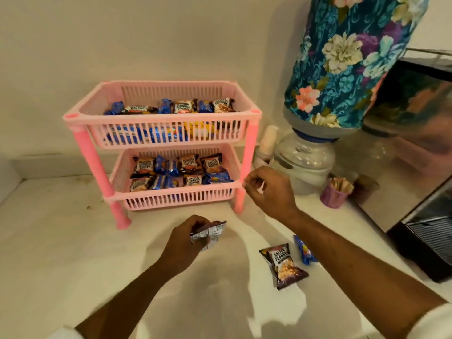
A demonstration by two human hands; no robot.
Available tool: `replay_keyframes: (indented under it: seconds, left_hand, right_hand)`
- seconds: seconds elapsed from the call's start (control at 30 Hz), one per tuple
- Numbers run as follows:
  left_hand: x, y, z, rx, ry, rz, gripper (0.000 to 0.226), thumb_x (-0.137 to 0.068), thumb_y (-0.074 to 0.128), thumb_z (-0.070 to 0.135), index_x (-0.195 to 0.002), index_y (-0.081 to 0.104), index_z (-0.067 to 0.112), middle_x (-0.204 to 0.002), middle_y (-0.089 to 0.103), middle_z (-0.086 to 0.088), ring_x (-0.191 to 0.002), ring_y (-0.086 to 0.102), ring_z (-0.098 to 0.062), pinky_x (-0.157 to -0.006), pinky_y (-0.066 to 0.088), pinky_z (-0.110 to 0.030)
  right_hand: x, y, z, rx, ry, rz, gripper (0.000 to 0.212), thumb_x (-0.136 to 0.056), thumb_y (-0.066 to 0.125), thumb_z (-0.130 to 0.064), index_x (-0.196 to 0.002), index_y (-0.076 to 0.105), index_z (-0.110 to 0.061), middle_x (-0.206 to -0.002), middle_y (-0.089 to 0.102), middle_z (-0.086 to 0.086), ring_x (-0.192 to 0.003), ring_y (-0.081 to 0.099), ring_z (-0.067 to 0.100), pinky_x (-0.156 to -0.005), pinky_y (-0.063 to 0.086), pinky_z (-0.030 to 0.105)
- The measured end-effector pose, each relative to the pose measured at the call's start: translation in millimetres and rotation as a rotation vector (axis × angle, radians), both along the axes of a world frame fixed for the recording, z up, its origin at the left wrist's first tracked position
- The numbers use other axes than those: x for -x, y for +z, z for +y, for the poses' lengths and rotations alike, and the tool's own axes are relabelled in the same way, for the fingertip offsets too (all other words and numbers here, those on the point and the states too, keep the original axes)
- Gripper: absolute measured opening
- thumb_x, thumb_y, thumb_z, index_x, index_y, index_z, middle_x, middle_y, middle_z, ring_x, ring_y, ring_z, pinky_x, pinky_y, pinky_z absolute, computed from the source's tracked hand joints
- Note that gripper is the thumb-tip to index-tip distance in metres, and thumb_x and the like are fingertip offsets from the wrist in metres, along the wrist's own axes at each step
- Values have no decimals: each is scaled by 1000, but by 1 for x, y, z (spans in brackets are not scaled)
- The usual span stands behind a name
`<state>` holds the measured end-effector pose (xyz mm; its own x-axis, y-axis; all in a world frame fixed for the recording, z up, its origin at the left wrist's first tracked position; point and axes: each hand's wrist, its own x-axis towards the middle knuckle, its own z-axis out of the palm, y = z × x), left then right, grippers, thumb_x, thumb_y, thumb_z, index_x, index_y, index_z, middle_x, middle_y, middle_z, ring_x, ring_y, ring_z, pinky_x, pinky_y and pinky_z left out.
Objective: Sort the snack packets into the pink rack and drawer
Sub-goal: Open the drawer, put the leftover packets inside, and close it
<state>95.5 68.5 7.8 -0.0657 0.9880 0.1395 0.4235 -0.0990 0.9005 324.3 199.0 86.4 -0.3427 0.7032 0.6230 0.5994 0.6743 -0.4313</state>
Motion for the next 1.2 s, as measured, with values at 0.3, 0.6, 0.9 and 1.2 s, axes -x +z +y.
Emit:
replay_keyframes:
  seconds: [0.3, 0.6, 0.9, 1.2]
  left_hand:
    - [-48, -83, -31, -138, -92, 415, 41, -87, 69, 9, -123, 59, 24, -144, 47, 6, -138, 37, -12, -113, 34, -26]
    - [-67, -119, -52, -31, -79, 538, 60, -82, 70, 13, -138, 49, 22, -158, 27, -1, -152, 9, -24, -120, 25, -47]
    - [-92, -121, -92, 69, 44, 565, 84, -82, 63, 27, -153, 18, 31, -164, -3, 9, -151, -14, -16, -122, 6, -49]
    - [-117, -117, -117, -101, -86, 675, 63, -82, 66, 19, -141, 43, 28, -162, 17, 9, -152, 3, -15, -122, 20, -42]
  right_hand:
    - [-39, -123, -82, 335, 45, -194, 9, -84, 67, -30, -92, 71, -29, -89, 68, -14, -77, 62, 1, -70, 55, 29]
    - [-62, -178, -118, 434, 52, -269, 25, -90, 62, -34, -114, 69, -30, -114, 68, -13, -106, 62, 6, -91, 47, 18]
    - [-74, -194, -147, 463, 93, -187, 33, -91, 62, -27, -123, 65, -22, -123, 65, -6, -116, 57, 11, -102, 40, 20]
    - [-109, -184, -201, 418, -154, -51, 23, -89, 68, -28, -110, 66, -36, -111, 66, -19, -97, 59, -3, -83, 51, 12]
